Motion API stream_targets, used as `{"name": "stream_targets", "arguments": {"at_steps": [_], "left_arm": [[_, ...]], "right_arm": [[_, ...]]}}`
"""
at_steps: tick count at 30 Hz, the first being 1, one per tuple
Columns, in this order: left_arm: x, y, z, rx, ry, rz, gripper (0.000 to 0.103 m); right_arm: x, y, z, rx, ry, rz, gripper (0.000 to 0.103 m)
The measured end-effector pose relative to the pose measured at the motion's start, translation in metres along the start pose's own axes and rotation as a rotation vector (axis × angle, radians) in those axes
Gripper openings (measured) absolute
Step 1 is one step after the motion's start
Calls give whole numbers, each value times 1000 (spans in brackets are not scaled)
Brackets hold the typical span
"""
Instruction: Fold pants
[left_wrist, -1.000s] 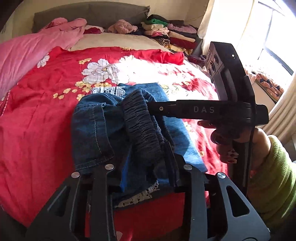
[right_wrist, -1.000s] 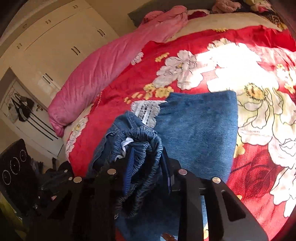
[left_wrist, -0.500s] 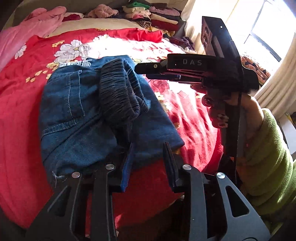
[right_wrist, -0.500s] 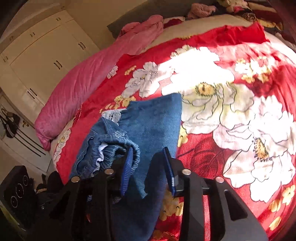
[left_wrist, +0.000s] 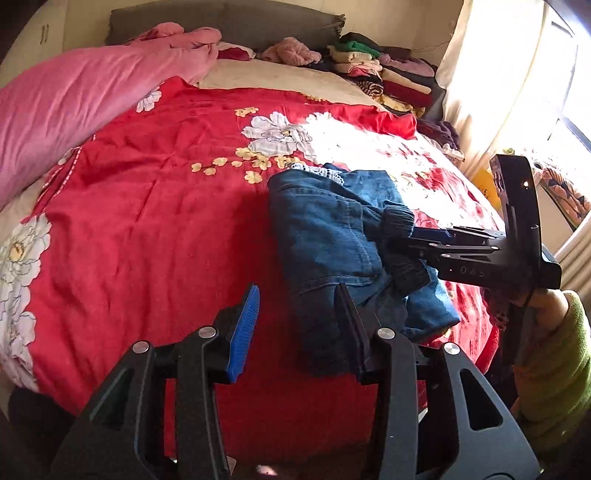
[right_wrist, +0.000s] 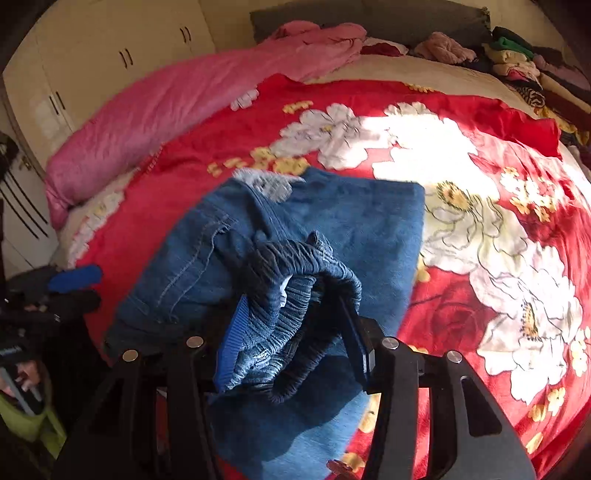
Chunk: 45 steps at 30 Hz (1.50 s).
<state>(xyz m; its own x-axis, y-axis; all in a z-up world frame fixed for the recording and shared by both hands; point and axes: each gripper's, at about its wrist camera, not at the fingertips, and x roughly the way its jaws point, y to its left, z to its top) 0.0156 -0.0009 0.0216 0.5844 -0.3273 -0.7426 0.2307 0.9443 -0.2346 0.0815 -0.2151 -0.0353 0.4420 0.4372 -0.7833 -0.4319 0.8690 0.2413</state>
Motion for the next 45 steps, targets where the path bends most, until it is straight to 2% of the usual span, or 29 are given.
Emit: {"name": "stream_targets", "arguments": {"at_steps": [4,7,11,14,15,17,19,21,25,29,31,33,35,38,43,45], "left_arm": [[0,0,0,-2,0,-11,35],[-3,1,1,0,-8,-15,37],[-8,5,15,-12,-39,12,57],[-6,7,30,-8,-54,25,58],[-3,7,36,5,-54,33,58],[5,6,48,19,-40,35,42],[17,7,60,18,-8,1,32],[29,3,69,28,21,-10,26],[53,-8,78,69,67,-27,26],[79,-15,76,82,128,-29,26],[89,-17,73,88,144,-16,26],[95,-16,71,89,153,-8,25],[97,-13,70,83,155,-11,26],[96,-13,71,85,151,-13,26],[96,-13,70,72,137,-16,26],[92,-15,70,76,125,-9,26]], "right_arm": [[-14,2,-6,6,-38,0,51],[-43,11,-10,12,-118,43,60],[-77,34,-24,-32,-191,110,63],[-80,64,-34,-138,-179,131,63],[-77,74,-37,-182,-168,134,63],[-69,96,-43,-277,-137,129,63],[-57,110,-45,-329,-107,112,62],[-48,117,-45,-341,-94,111,57],[-35,135,-48,-490,-108,65,53],[-9,141,-50,-603,-64,-10,49],[0,141,-52,-625,-65,9,36],[-2,139,-53,-608,-66,68,15],[-11,137,-58,-612,-63,100,6],[-18,131,-66,-612,-54,109,5],[5,117,-79,-571,29,71,5],[5,116,-78,-560,30,83,5]]}}
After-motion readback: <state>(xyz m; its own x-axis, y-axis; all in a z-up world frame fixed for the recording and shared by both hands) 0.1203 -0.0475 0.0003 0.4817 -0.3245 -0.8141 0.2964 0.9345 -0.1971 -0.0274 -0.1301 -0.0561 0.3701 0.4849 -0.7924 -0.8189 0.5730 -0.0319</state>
